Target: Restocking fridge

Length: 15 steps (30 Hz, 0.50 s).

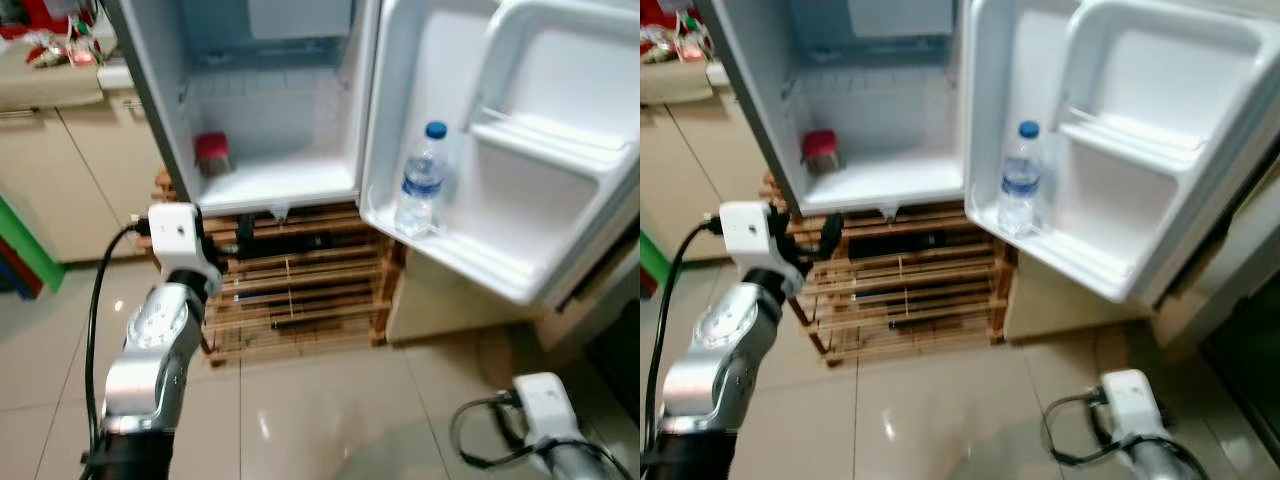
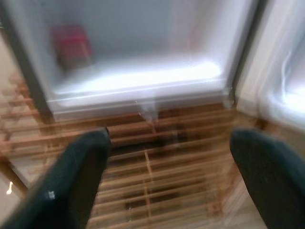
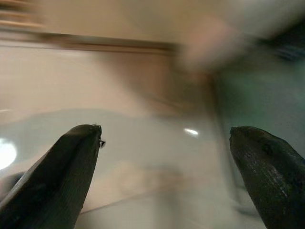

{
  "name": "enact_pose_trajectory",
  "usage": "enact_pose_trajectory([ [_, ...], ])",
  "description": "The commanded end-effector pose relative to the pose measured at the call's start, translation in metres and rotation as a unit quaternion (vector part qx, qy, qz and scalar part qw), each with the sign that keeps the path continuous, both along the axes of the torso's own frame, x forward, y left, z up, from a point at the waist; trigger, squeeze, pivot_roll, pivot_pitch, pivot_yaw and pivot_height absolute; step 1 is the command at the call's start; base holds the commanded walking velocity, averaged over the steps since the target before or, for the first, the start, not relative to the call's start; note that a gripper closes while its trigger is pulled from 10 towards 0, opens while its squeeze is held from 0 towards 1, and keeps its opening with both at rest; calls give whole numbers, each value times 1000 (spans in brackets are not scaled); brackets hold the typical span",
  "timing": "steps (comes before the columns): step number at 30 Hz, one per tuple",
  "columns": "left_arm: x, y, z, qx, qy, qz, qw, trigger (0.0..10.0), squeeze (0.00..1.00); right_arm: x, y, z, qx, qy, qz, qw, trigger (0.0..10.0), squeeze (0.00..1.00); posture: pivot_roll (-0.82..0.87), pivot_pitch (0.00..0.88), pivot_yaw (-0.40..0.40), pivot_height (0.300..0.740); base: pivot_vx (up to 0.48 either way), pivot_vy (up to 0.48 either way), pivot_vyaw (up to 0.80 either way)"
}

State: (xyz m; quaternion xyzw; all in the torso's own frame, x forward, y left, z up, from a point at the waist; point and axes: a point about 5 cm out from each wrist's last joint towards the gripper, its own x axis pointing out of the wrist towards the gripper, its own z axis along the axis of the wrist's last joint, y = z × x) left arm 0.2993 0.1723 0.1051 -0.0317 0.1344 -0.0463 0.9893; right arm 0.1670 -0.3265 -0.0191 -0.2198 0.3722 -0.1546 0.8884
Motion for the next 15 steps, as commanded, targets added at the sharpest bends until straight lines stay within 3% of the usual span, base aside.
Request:
enact_pose_trajectory([
  [1, -4, 18, -31, 41, 109, 22, 993, 10000, 0, 21, -13, 21, -47, -52, -26, 997, 10000, 43, -71, 0, 53, 740, 0, 0, 0],
  [3, -6, 22, -39, 40, 136, 27, 989, 10000, 0, 27, -17, 28, -65, -63, -29, 995, 10000, 43, -68, 0, 52, 740, 0, 0, 0],
  [4, -7, 29, -52, 30, 167, 34, 985, 10000, 0, 42, -25, 43, -93, -90, -34, 991, 10000, 43, -67, 0, 51, 740, 0, 0, 0],
  [6, -7, 33, -56, 26, 177, 40, 983, 10000, 0, 50, -28, 51, -107, -105, -37, 988, 10000, 43, -65, 0, 52, 740, 0, 0, 0],
  [7, -7, 39, -60, 29, 188, 44, 981, 10000, 0, 66, -33, 68, -127, -136, -38, 982, 10000, 47, -59, 0, 52, 740, 0, 0, 0],
  [11, -10, 42, -71, 47, 223, 28, 973, 10000, 0, 94, -30, 92, -134, -187, -29, 973, 10000, 43, -55, 0, 54, 740, 0, 0, 0],
  [12, -10, 42, -71, 47, 223, 28, 973, 10000, 0, 94, -30, 92, -134, -187, -29, 973, 10000, 43, -55, 0, 54, 740, 0, 0, 0],
  [13, -19, 43, -89, 82, 276, 11, 958, 10000, 0, 113, -25, 107, -131, -215, -17, 968, 10000, 39, -54, 0, 55, 740, 0, 0, 0],
  [15, -23, 44, -95, 88, 292, 5, 952, 10000, 0, 120, -23, 114, -135, -226, -12, 965, 10000, 43, -54, 0, 55, 740, 0, 0, 0],
])
